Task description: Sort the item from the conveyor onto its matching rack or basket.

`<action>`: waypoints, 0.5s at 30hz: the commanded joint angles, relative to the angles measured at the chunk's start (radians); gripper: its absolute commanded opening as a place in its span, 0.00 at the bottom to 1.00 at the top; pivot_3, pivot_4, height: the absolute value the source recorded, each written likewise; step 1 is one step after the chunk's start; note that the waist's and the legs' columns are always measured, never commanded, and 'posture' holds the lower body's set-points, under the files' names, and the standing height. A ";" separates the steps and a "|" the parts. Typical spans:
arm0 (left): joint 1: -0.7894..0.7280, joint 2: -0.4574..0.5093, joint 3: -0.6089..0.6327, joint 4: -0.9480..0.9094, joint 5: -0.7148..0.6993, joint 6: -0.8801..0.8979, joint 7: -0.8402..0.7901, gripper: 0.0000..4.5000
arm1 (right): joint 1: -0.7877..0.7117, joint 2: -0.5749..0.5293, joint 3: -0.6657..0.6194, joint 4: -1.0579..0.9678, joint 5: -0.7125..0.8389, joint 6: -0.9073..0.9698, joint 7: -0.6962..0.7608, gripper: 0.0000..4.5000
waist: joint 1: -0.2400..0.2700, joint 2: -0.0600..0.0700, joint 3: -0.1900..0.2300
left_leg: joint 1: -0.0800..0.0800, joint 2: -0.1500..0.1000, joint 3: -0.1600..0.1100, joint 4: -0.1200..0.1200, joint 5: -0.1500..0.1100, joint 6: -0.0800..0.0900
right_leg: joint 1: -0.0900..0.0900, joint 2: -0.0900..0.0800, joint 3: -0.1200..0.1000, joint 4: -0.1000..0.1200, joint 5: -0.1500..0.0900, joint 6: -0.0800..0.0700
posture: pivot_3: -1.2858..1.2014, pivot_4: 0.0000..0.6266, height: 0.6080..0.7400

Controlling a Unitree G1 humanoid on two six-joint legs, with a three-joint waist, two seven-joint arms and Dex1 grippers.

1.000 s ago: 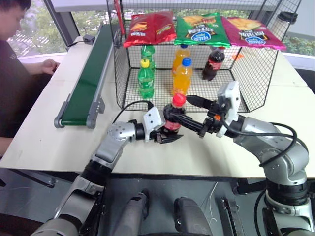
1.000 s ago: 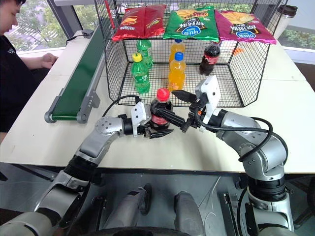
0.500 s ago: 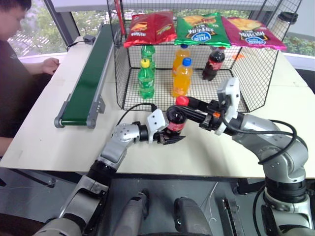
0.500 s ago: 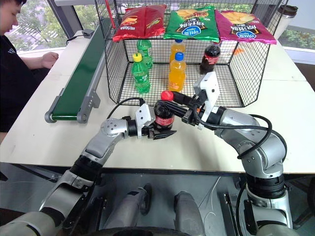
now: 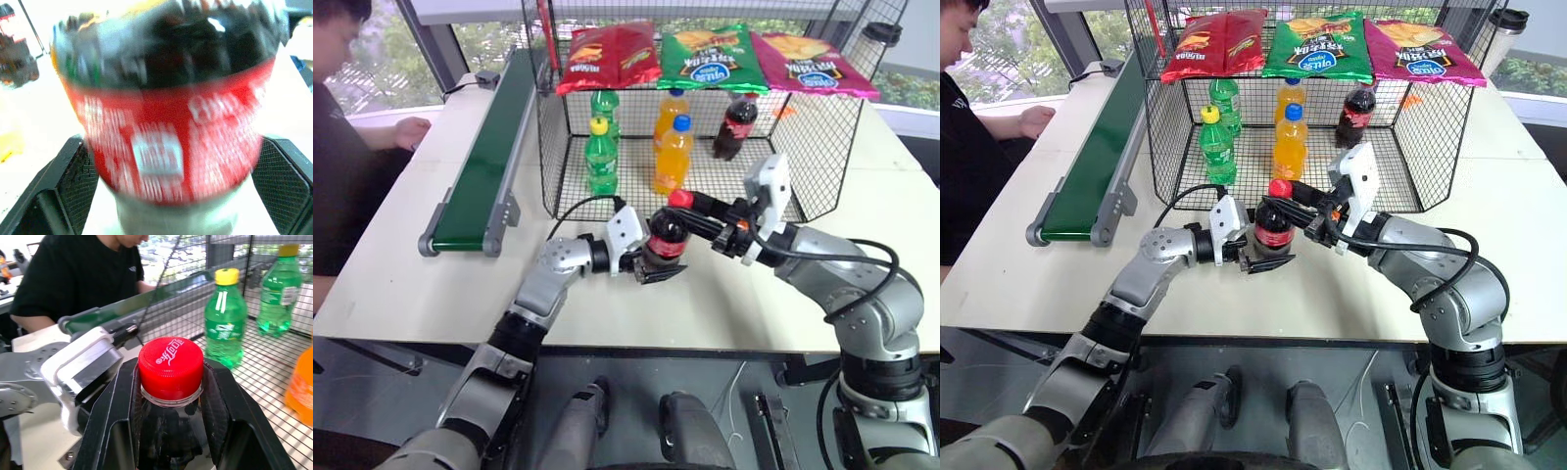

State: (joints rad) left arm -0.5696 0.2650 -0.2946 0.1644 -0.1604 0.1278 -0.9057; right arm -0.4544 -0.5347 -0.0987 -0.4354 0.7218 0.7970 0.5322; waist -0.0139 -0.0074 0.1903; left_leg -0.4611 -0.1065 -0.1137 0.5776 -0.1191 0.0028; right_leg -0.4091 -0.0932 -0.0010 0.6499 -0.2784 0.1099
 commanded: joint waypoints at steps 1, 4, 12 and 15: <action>0.038 0.042 0.028 -0.104 -0.017 0.041 -0.009 1.00 | -0.066 -0.019 -0.075 0.014 -0.029 -0.060 -0.029 0.24 | 0.002 0.000 0.000 | 0.000 0.000 0.000 0.000 0.000 0.000 | 0.000 0.000 0.000 0.000 0.000 0.000 | 0.52 0.24 0.98; 0.089 0.090 0.046 -0.176 -0.033 0.088 -0.010 1.00 | -0.111 -0.027 -0.096 0.093 -0.084 -0.094 -0.062 0.24 | 0.002 0.000 0.000 | 0.000 0.000 0.000 0.000 0.000 0.000 | 0.000 0.000 0.000 0.000 0.000 0.000 | 0.52 0.24 0.98; 0.145 0.090 0.091 -0.267 -0.049 0.150 0.080 1.00 | -0.228 -0.007 -0.100 0.344 -0.250 -0.245 -0.136 0.24 | 0.004 0.000 0.000 | 0.000 0.000 0.000 0.000 0.000 0.000 | 0.000 0.000 0.000 0.000 0.000 0.000 | 0.52 0.24 0.98; 0.139 0.033 0.120 -0.281 -0.057 0.163 0.160 1.00 | -0.283 0.009 -0.085 0.496 -0.337 -0.344 -0.171 0.24 | 0.003 0.000 0.000 | 0.000 0.000 0.001 0.000 0.000 0.000 | 0.000 0.000 0.000 0.001 0.000 0.000 | 0.52 0.24 0.98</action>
State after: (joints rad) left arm -0.4241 0.3139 -0.2062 -0.0742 -0.1985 0.2910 -0.7866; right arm -0.6836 -0.5276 -0.1633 0.0366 0.4246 0.5360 0.3791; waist -0.0113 -0.0069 0.1902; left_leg -0.4609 -0.1068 -0.1131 0.5780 -0.1190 0.0028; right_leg -0.4090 -0.0930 -0.0006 0.6507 -0.2784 0.1097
